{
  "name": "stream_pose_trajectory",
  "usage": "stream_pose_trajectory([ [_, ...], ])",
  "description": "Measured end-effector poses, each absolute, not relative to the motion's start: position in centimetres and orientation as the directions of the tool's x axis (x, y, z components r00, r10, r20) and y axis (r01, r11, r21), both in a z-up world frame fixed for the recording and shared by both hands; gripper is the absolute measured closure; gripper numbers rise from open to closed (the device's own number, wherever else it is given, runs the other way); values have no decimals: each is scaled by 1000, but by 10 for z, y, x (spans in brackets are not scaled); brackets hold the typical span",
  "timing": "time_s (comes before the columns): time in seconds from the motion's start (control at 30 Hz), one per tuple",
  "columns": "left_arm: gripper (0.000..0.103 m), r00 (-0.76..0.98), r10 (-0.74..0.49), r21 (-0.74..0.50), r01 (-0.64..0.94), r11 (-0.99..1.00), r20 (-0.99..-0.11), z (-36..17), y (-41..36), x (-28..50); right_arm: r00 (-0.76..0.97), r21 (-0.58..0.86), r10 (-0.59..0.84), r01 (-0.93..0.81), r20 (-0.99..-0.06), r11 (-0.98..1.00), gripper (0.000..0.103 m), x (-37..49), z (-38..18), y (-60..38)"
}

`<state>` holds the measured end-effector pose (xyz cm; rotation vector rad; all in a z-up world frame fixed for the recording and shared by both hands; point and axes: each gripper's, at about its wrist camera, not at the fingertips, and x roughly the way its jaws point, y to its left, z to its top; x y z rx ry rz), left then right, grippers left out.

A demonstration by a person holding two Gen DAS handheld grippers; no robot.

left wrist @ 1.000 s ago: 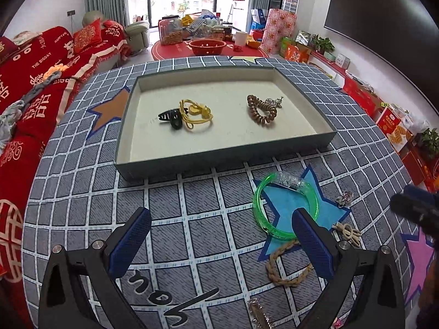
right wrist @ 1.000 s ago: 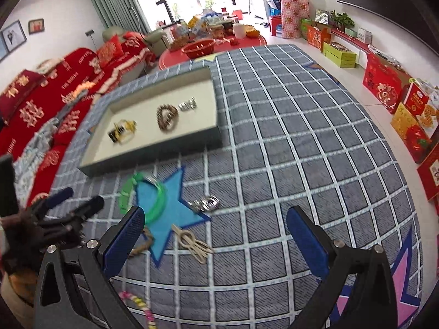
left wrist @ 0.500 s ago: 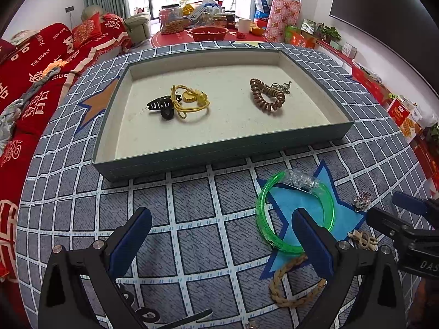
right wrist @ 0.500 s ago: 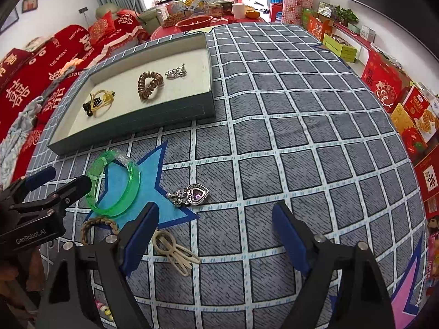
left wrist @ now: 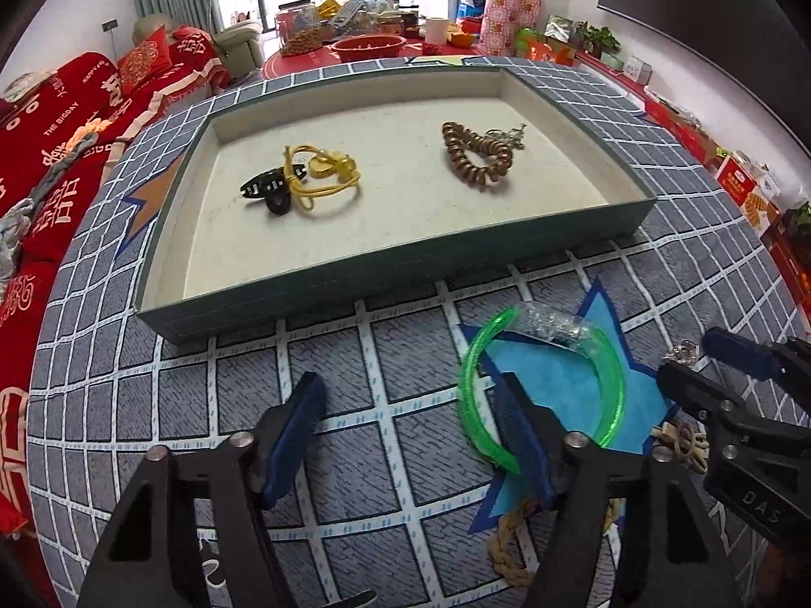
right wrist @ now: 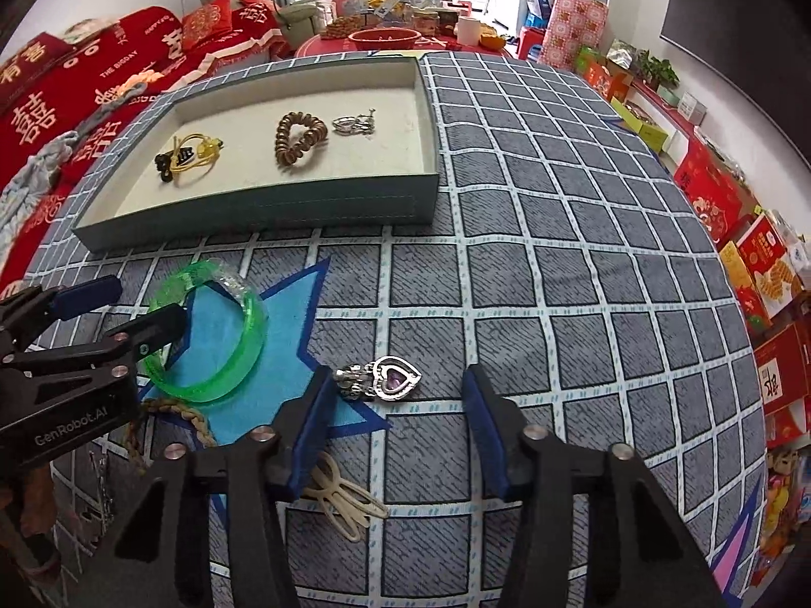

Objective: Organize jewelry
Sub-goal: 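Grasp the green bangle with the left tool while the right tool grasps the second heart pendant, then carry the bangle and pendant into the tray and open both tools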

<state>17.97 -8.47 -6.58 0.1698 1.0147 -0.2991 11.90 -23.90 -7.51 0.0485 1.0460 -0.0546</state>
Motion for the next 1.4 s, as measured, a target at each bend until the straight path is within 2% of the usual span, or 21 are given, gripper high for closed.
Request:
stream_pose_trajectory([
  [0.07, 36, 491, -176, 1, 340, 940, -853, -64, -89, 177, 503, 15, -16, 57, -864, 998, 66, 119, -74, -236],
  [0.1, 48, 491, -186, 1, 355, 935, -851, -63, -92, 176, 505, 13, -17, 56, -863, 998, 67, 119, -74, -235],
  [0.13, 65, 491, -192, 2, 367, 930, -850, -62, -93, 176, 507, 13, -18, 58, -862, 998, 67, 118, -74, -235],
  [0.2, 83, 480, -214, -7, 396, 918, -851, -61, -97, 174, 517, 33, -6, 66, -856, 997, 68, 117, -74, -237],
  [0.67, 83, 530, -312, -85, 409, 909, -789, -16, -72, 160, 576, 267, 130, 160, -807, 950, 69, 98, -45, -288],
  [0.87, 83, 579, -306, -98, 362, 927, -756, 10, -50, 171, 614, 325, 173, 144, -770, 935, 69, 108, -21, -294],
  [1.13, 83, 642, -248, -67, 292, 954, -725, 37, -27, 203, 646, 317, 201, 67, -737, 946, 69, 152, 16, -279],
  [1.4, 83, 663, -192, -51, 226, 973, -724, 44, -20, 261, 617, 347, 252, 37, -746, 937, 69, 219, 22, -269],
])
